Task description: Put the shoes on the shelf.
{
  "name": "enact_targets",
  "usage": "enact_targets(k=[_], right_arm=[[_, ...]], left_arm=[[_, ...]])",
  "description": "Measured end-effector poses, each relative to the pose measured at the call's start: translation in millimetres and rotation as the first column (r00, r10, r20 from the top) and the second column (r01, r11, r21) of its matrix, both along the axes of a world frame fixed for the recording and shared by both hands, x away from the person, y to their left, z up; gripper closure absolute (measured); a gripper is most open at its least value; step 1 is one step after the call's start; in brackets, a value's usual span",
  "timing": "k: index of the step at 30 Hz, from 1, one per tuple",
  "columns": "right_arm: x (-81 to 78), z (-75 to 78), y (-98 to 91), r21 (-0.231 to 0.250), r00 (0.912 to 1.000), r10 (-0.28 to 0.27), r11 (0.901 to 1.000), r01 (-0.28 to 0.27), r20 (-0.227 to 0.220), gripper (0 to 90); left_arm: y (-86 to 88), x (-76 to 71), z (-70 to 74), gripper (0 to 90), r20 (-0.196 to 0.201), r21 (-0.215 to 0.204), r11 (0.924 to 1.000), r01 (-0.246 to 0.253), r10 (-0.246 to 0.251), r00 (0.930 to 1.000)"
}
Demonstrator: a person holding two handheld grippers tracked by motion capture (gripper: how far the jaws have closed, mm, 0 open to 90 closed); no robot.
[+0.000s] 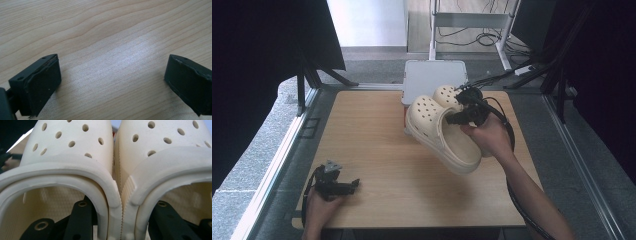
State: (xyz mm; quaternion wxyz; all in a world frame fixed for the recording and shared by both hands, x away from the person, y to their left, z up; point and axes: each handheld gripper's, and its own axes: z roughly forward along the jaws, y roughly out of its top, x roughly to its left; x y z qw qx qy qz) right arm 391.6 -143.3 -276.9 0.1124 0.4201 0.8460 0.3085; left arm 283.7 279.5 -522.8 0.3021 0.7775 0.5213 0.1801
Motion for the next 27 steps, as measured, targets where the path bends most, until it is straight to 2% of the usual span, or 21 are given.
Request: enact_targets(k=[1, 3, 4, 5, 6, 7, 9, 13, 14, 15, 16, 18, 19, 21, 27], right_arm=[[0.0, 0.0, 0.0, 0.0, 1.0, 0.0, 1.0, 0.0, 0.0, 66.4], [13.1, 4.3, 4.6, -0.002, 0.9994, -0.034, 0.9994, 0.034, -0.001, 66.3], [13.1, 4.3, 4.6, -0.002, 0.9994, -0.034, 0.9994, 0.034, -0.001, 66.3], [23.9, 6.8, 7.8, 0.008, 0.9979, -0.064, 0.9979, 0.064, -0.003, 66.3], [23.9, 6.8, 7.8, 0.008, 0.9979, -0.064, 0.9979, 0.064, -0.003, 66.3], [33.4, 8.6, 11.7, 0.011, 0.9955, -0.095, 0.9954, 0.095, 0.0, 66.2], [41.4, 10.0, 15.9, 0.005, 0.9919, -0.127, 0.9919, 0.127, 0.001, 66.2], [60.6, 11.7, 24.8, 0.002, 0.9826, -0.186, 0.9826, 0.185, 0.001, 66.2], [60.6, 11.7, 24.8, 0.002, 0.9826, -0.186, 0.9826, 0.185, 0.001, 66.2], [65.3, 11.9, 26.9, 0.004, 0.98, -0.199, 0.98, 0.199, -0.003, 66.2], [75.5, 12.2, 31.4, 0.003, 0.9738, -0.228, 0.9738, 0.228, -0.006, 66.1], [78.8, 12.2, 33.1, 0.002, 0.9711, -0.239, 0.9711, 0.239, -0.005, 66.1], [88.1, 12.6, 38.3, 0.001, 0.9637, -0.267, 0.9638, 0.267, -0.007, 66.0], [91.1, 12.6, 40.2, -0.001, 0.9619, -0.273, 0.9619, 0.273, -0.005, 66.0], [117.7, 13.7, 59.6, 0.009, 0.9396, -0.342, 0.9396, 0.342, -0.016, 65.9]], left_arm=[[-0.1, 0.0, -0.1, 0.6, 0.001, -0.001, 1.0, -0.001, 0.001, 1.0], [-0.1, 0.0, 0.0, 0.5, 0.0, -0.001, 1.0, -0.001, 0.001, 1.0], [-0.1, 0.0, 0.0, 0.5, 0.0, -0.001, 1.0, -0.001, 0.001, 1.0], [0.0, 0.0, 0.1, 0.5, 0.0, -0.001, 1.0, 0.0, 0.0, 1.0], [0.0, 0.0, 0.1, 0.5, 0.0, -0.001, 1.0, 0.0, 0.0, 1.0], [0.0, 0.0, 0.0, 0.5, 0.0, -0.001, 1.0, -0.001, 0.001, 1.0], [0.2, 0.1, 0.1, 0.5, 0.0, 0.001, 1.0, 0.001, -0.001, 1.0], [0.5, 0.2, 0.3, 0.5, -0.003, 0.001, 1.0, 0.006, -0.006, 1.0], [0.5, 0.2, 0.3, 0.5, -0.003, 0.001, 1.0, 0.006, -0.006, 1.0], [0.5, 0.3, 0.3, 0.5, -0.003, 0.001, 1.0, 0.007, -0.007, 1.0], [0.8, 0.3, 0.5, 0.5, -0.005, 0.002, 1.0, 0.01, -0.01, 0.9999], [0.8, 0.4, 0.5, 0.5, -0.005, 0.001, 1.0, 0.01, -0.01, 0.9999], [0.8, 0.4, 0.5, 0.5, -0.005, 0.002, 0.9999, 0.01, -0.01, 0.9999], [0.5, 0.2, 0.5, 0.5, -0.006, -0.001, 1.0, 0.007, -0.007, 1.0], [0.6, 0.3, 0.5, 0.5, -0.007, -0.001, 1.0, 0.008, -0.008, 0.9999]])
